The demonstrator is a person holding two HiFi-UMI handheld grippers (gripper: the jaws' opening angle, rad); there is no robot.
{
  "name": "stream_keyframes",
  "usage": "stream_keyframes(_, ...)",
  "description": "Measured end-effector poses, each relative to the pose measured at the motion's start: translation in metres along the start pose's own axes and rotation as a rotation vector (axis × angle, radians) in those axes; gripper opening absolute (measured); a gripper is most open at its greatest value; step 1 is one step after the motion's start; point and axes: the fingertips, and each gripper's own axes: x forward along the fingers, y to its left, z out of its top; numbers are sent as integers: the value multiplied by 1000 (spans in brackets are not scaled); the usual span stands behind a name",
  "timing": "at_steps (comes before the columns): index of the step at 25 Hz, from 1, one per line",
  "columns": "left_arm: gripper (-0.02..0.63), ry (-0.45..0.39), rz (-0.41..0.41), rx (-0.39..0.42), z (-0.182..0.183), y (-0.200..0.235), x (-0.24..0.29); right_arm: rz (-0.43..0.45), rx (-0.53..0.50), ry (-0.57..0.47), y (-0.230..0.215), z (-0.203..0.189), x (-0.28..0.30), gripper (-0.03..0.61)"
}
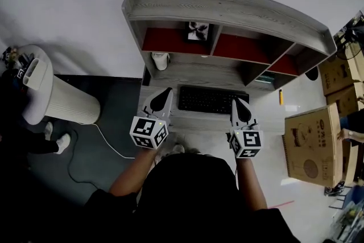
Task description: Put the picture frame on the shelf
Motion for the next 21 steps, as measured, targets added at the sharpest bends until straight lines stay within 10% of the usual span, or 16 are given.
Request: stream_keyframes(21,18,-44,-22,-5,13,0,15,15,3,-10,-1,4,21,12)
